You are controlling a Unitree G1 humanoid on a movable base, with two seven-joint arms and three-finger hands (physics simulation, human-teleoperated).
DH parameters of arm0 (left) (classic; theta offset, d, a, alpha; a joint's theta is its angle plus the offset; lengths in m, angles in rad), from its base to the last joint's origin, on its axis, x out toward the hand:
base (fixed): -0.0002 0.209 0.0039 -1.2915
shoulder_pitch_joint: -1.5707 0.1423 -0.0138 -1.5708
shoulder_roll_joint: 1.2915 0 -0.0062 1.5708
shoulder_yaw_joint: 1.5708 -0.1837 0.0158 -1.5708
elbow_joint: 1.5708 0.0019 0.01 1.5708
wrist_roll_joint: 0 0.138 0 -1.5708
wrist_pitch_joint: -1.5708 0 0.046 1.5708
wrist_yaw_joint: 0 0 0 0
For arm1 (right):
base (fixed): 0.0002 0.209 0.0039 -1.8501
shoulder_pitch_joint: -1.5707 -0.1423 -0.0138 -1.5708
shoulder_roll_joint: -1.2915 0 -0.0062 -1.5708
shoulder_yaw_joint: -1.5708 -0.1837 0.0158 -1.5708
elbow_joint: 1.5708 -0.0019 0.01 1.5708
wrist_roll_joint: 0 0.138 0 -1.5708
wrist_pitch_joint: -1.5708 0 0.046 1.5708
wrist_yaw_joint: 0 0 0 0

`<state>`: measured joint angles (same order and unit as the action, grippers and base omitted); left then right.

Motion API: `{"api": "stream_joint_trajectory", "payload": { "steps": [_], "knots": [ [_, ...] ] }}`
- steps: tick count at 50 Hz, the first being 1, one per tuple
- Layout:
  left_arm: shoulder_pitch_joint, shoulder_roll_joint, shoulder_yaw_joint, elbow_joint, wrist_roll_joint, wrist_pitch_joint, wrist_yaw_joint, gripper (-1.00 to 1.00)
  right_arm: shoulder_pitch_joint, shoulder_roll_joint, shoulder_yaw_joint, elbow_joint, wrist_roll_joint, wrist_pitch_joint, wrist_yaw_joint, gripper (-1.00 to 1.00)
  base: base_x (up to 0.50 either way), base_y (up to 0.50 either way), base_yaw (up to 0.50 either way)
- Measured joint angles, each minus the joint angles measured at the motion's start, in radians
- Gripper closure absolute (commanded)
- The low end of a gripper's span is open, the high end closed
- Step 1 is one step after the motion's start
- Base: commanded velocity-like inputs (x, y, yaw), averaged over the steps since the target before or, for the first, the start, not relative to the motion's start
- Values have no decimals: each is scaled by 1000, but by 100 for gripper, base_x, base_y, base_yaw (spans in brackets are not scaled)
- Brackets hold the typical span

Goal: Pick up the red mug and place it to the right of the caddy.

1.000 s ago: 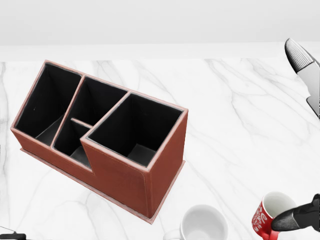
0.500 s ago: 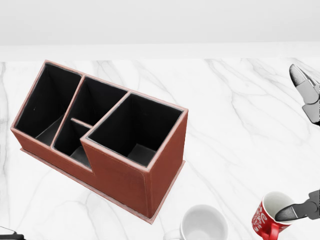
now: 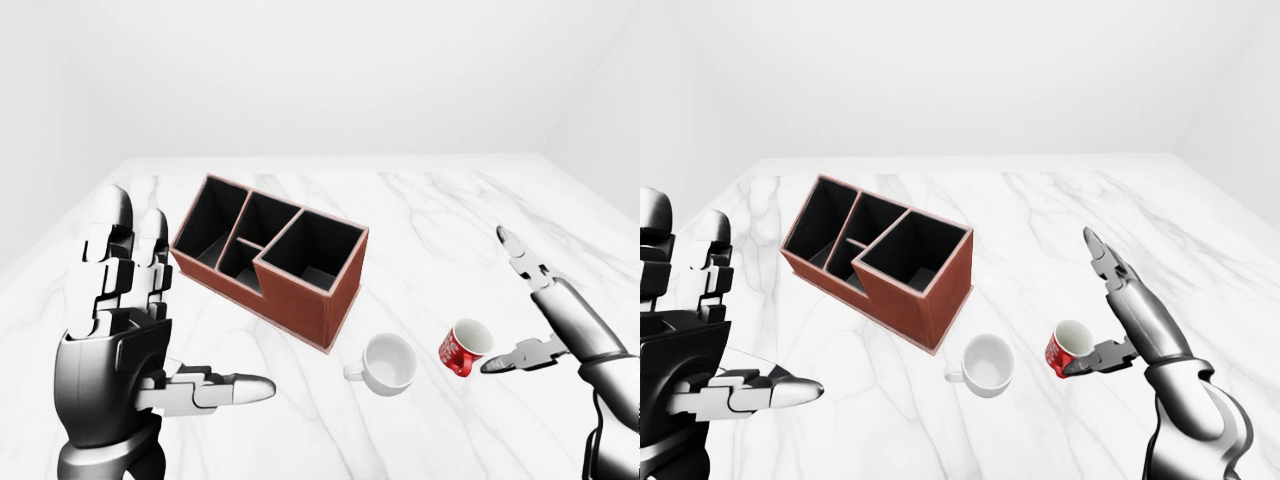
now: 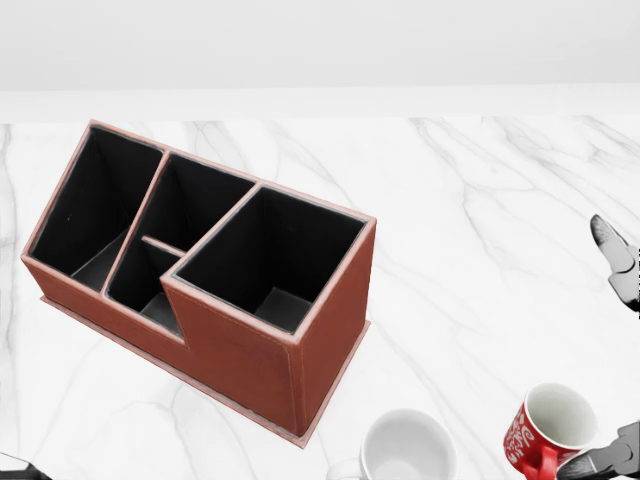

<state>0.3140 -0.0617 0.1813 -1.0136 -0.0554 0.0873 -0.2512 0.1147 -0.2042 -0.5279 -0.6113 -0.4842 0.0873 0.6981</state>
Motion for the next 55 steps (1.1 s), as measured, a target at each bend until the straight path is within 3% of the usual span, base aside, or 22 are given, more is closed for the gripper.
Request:
{"api": "stream_joint_trajectory", "payload": {
  "steps": [14,55],
  "knots": [
    [2,-2,-1,-4,0,0,-2,-100,27,7,-8,133,-37,0,0,-100,0,0,0],
    [0,-6,17,-22,-10,0,-12,-100,-37,-124,11,466,-170,0,0,-100,0,0,0]
  ]
}}
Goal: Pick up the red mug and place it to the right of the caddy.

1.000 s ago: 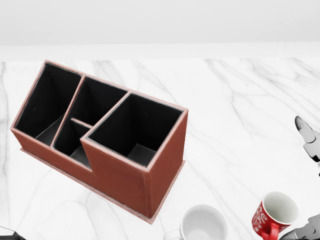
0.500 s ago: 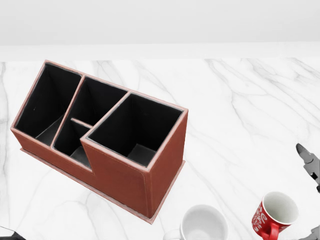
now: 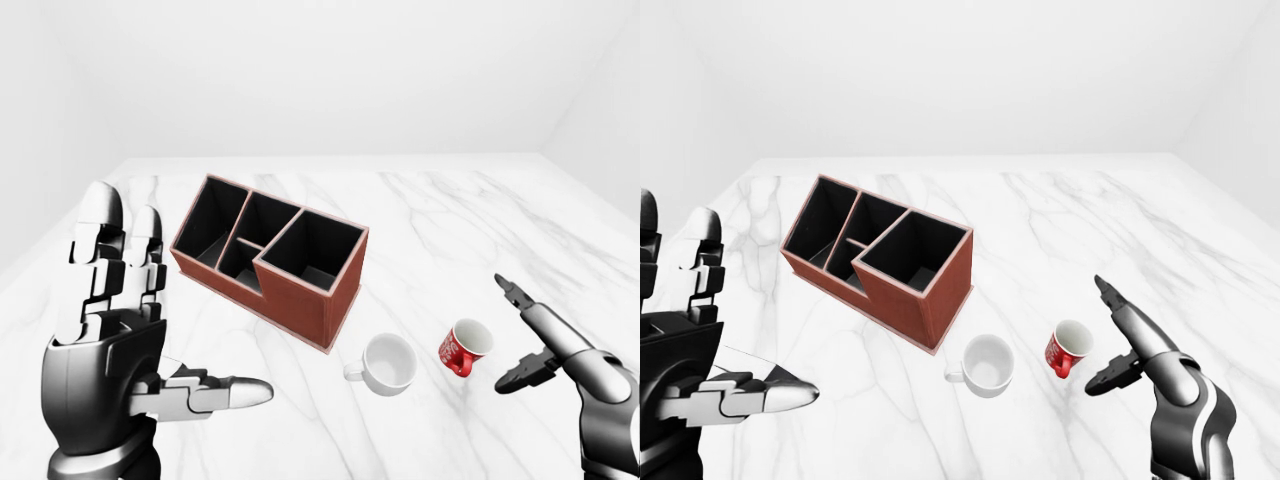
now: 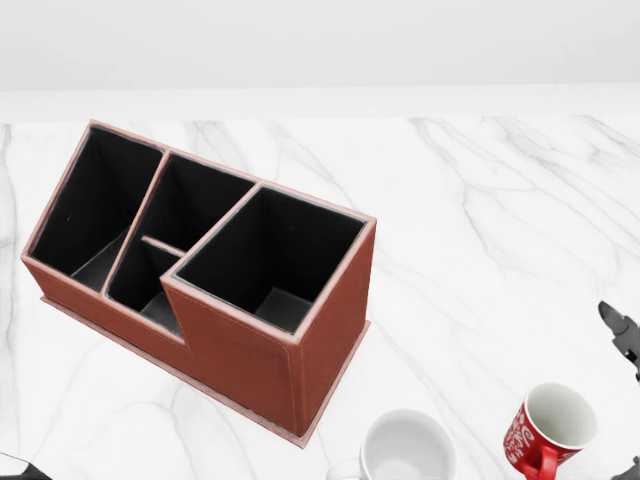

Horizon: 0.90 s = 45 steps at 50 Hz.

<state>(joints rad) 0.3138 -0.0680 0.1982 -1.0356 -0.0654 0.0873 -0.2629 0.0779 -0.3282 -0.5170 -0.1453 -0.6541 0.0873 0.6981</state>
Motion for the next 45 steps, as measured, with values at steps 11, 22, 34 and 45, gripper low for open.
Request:
{"api": "stream_joint_trajectory", "payload": {
  "steps": [11,22,34,45],
  "knots": [
    [1,-1,0,2,2,0,-1,-100,-26,-28,21,42,-40,0,0,-100,0,0,0],
    [1,-1,-1,1,2,0,-1,-100,-61,-47,51,79,-70,0,0,-100,0,0,0],
    [1,-2,4,0,-1,0,-3,-100,-89,-70,75,126,-96,0,0,-100,0,0,0],
    [1,-2,4,1,-2,0,-3,-100,-108,-82,103,165,-123,0,0,-100,0,0,0]
  ]
}}
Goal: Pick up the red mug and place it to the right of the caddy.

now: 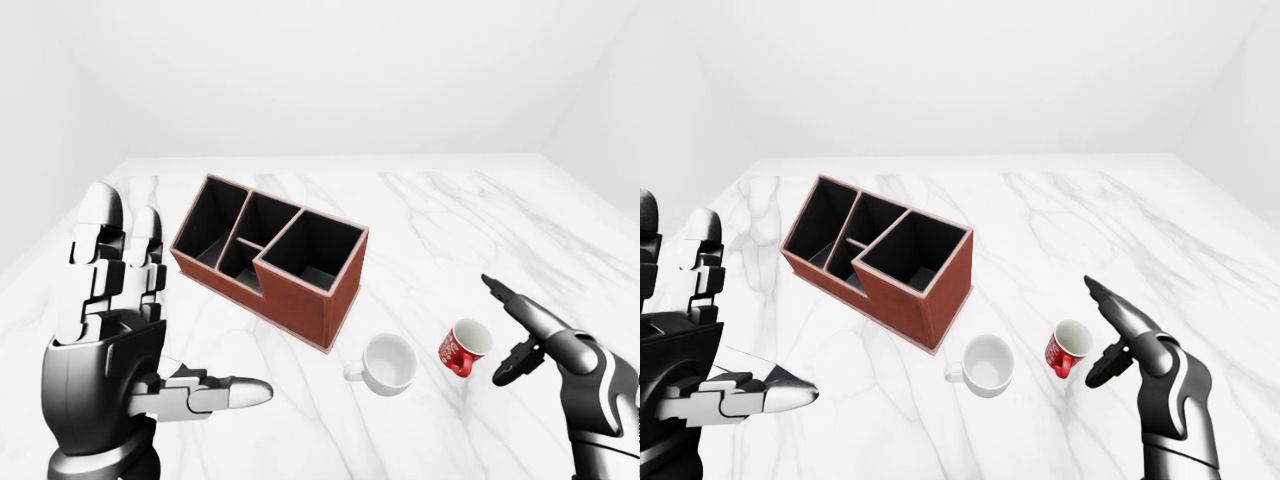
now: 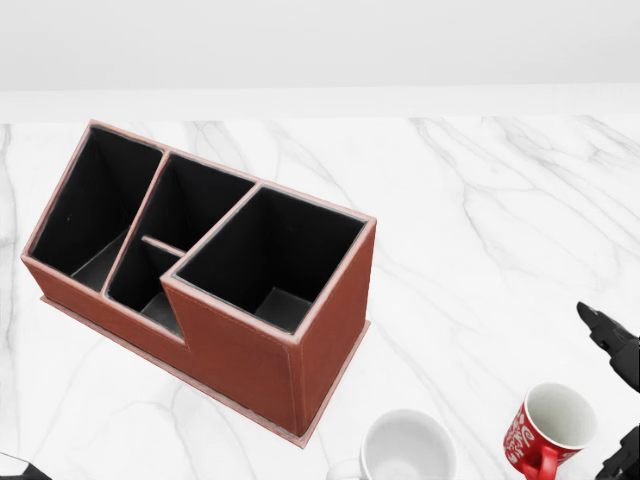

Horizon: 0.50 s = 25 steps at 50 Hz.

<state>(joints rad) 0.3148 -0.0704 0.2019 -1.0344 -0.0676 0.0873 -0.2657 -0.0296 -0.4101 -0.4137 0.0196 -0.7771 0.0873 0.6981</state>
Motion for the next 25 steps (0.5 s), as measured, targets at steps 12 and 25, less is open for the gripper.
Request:
{"api": "stream_joint_trajectory", "payload": {
  "steps": [12,25],
  "knots": [
    [0,0,0,-1,0,0,0,-100,-20,-14,23,30,-35,0,0,-100,0,0,0],
    [-2,1,0,5,1,0,1,-100,-47,-29,44,71,-68,0,0,-100,0,0,0]
  ]
}}
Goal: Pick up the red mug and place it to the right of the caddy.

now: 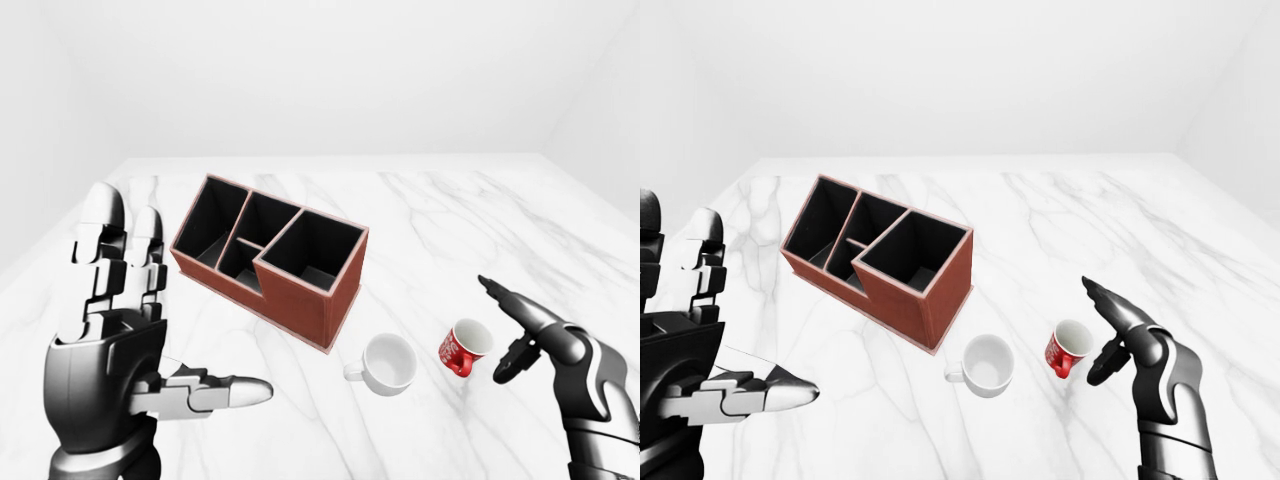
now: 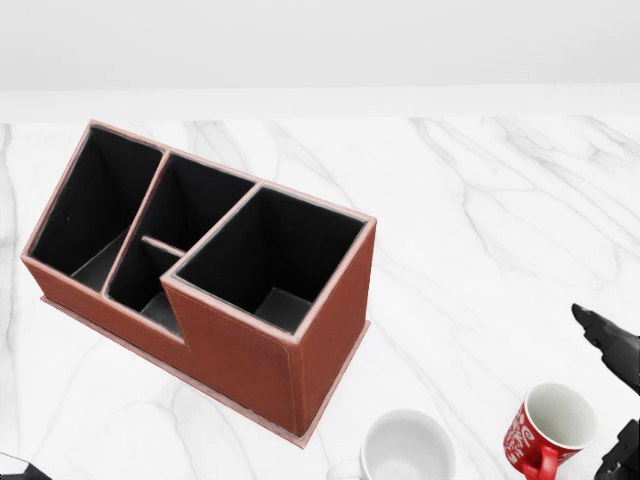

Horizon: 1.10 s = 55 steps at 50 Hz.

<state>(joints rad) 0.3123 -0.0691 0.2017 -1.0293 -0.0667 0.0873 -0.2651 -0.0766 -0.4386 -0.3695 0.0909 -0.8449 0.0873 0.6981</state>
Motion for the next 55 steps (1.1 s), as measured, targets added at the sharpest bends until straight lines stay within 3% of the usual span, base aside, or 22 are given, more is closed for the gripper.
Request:
{"api": "stream_joint_trajectory", "payload": {
  "steps": [39,55],
  "knots": [
    [2,-1,6,-8,-6,0,-4,-100,-100,4,113,128,-95,0,0,-100,0,0,0],
    [1,-3,12,-13,-11,0,-6,-100,-97,10,117,113,-114,0,0,-100,0,0,0]
  ]
}}
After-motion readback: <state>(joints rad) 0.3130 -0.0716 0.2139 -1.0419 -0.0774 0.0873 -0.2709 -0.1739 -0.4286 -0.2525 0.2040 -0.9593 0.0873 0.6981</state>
